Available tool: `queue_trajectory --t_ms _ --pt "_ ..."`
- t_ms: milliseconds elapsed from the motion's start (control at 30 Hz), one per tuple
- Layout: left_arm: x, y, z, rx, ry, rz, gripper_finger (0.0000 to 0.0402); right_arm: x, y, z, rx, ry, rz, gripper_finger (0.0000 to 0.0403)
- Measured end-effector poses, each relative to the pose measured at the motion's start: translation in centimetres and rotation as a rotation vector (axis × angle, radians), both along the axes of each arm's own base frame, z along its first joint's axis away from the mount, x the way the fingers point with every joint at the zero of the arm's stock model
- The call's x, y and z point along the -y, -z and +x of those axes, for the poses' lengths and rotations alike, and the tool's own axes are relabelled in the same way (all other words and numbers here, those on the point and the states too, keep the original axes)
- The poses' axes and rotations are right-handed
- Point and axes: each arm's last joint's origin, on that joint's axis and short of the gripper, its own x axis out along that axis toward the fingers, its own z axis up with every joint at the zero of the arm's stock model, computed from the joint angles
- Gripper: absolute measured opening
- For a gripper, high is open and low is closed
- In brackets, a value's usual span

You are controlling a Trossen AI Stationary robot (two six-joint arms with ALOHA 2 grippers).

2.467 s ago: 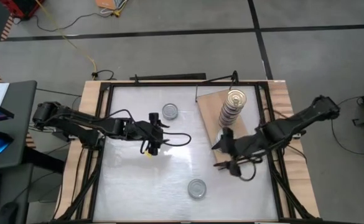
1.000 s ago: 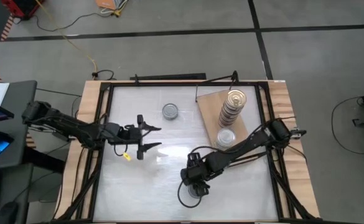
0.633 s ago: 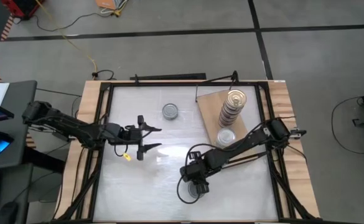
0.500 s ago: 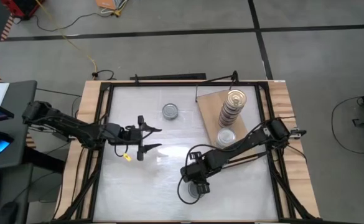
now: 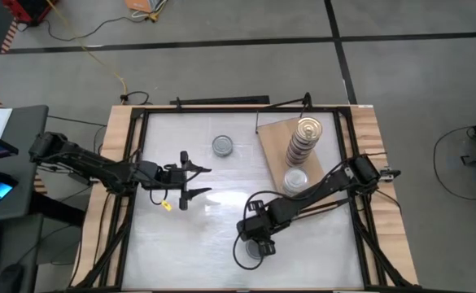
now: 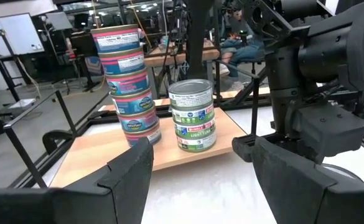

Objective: Stack canned seafood by type on shelf
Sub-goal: Stack the green tuna can on the green tuna can on the shelf

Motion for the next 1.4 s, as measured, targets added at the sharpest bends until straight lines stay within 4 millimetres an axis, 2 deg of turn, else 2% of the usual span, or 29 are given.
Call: queue_trajectory --t_ms 167,433,700,867,1000,1167,1300,1400 --pt "0.0 0.0 0.0 0.000 0.000 0.000 0.0260 -0.5 0.0 -0.2 -0.008 -0.022 0.018 0.0092" --pt "0.0 0.0 0.0 0.000 0.000 -0.001 0.0260 0.0 1.7 0.0 -0.071 -0.002 -0.025 0.0092" --pt "0.0 0.0 0.0 0.000 -0.001 -0.002 0.0260 2.3 1.9 0.7 -0.112 0.156 -0.013 0.0091" --pt "0.0 0.0 0.0 0.000 -0.001 -0.003 0.0260 4.6 2.7 0.5 -0.212 0.292 -0.030 0.0090" --pt "0.0 0.0 0.0 -0.002 -0.001 -0.003 0.0261 6.0 2.6 0.9 -0.212 0.357 -0.037 0.0090" --pt "0.0 0.0 0.0 -0.002 0.000 -0.003 0.0261 7.3 1.1 0.7 -0.183 0.393 -0.060 0.0090" --pt "0.0 0.1 0.0 -0.007 0.000 -0.005 0.0261 7.8 -2.2 0.1 -0.112 0.394 -0.070 0.0092" --pt "0.0 0.1 0.0 -0.006 0.000 -0.014 0.0261 7.1 -4.8 -0.8 -0.037 0.334 -0.053 0.0098"
